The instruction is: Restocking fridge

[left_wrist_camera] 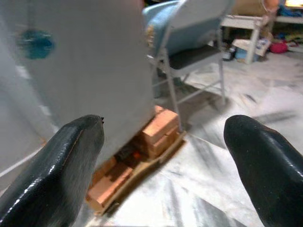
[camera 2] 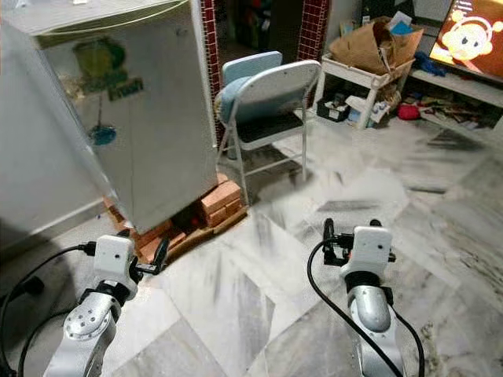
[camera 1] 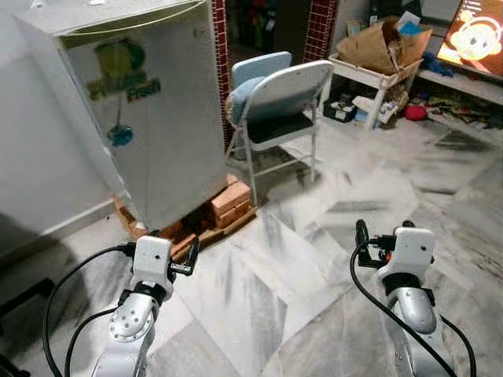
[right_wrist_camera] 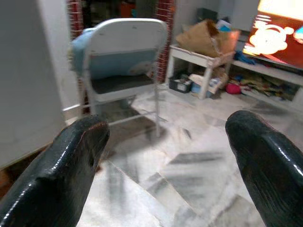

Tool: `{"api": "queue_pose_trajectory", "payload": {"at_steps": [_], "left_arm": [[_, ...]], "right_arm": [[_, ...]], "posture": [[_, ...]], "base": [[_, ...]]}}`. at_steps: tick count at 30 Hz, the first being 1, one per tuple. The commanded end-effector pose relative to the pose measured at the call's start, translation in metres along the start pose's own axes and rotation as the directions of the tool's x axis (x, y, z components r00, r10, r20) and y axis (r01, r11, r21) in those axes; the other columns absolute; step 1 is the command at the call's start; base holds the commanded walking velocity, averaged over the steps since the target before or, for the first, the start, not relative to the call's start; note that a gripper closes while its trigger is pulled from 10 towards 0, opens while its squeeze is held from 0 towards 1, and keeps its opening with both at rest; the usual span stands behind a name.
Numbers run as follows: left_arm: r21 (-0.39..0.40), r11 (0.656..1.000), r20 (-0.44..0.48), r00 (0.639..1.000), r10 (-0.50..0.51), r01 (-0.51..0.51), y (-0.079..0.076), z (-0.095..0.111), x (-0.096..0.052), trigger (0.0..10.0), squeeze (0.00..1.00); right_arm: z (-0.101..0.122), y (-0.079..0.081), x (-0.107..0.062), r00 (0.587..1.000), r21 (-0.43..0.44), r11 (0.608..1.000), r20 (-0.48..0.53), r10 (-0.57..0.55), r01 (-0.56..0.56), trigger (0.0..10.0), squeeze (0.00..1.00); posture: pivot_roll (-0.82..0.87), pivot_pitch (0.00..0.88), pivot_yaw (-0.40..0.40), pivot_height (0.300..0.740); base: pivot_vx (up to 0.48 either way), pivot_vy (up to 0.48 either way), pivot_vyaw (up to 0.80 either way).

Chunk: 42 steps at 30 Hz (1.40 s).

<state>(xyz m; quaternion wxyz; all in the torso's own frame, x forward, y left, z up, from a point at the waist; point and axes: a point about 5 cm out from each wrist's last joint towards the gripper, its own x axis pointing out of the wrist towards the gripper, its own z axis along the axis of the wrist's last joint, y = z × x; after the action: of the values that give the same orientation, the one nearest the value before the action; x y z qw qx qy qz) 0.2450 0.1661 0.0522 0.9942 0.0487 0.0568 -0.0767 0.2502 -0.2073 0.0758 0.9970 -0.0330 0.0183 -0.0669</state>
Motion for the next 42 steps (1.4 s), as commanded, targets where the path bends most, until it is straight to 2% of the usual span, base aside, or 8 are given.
{"api": "queue_pose_trajectory", "payload": {"at_steps": [1, 11, 20, 27, 42], "left_arm": [[0.018, 0.999, -0.006, 0.999, 0.031, -0.031, 0.010, 0.000, -0.002, 10.0, 0.00], [0.025, 0.999, 0.000, 0.999, 0.044, -0.044, 0.009, -0.003, -0.003, 10.0, 0.00], [0.034, 0.996, -0.009, 0.997, 0.083, -0.082, 0.014, -0.007, -0.014, 10.0, 0.00], [0.015, 0.996, -0.020, 0.996, 0.083, -0.082, 0.016, -0.006, -0.014, 10.0, 0.00], [0.027, 0.998, -0.012, 0.998, 0.061, -0.061, 0.013, -0.004, -0.011, 10.0, 0.00]], "right_arm": [[0.004, 0.008, 0.003, 1.000, 0.015, 1.000, 0.016, 0.025, -0.025, 10.0, 0.00], [0.006, 0.010, 0.006, 0.999, 0.008, 0.999, 0.018, 0.043, -0.044, 10.0, 0.00], [0.001, 0.013, 0.002, 0.997, 0.001, 0.997, -0.007, 0.076, -0.076, 10.0, 0.00], [0.003, 0.014, 0.007, 0.997, 0.003, 0.997, 0.001, 0.075, -0.075, 10.0, 0.00], [0.001, 0.012, 0.006, 0.998, 0.004, 0.998, -0.001, 0.066, -0.066, 10.0, 0.00]], "posture": [[-0.02, 0.000, -0.004, 0.740], [-0.01, 0.000, -0.025, 0.740], [0.02, 0.000, -0.052, 0.740], [0.02, 0.000, -0.041, 0.740], [0.01, 0.000, -0.037, 0.740]], "base": [[0.281, 0.390, 0.00], [0.285, 0.387, 0.00], [0.282, 0.389, 0.00], [0.282, 0.389, 0.00], [0.275, 0.393, 0.00]]}}
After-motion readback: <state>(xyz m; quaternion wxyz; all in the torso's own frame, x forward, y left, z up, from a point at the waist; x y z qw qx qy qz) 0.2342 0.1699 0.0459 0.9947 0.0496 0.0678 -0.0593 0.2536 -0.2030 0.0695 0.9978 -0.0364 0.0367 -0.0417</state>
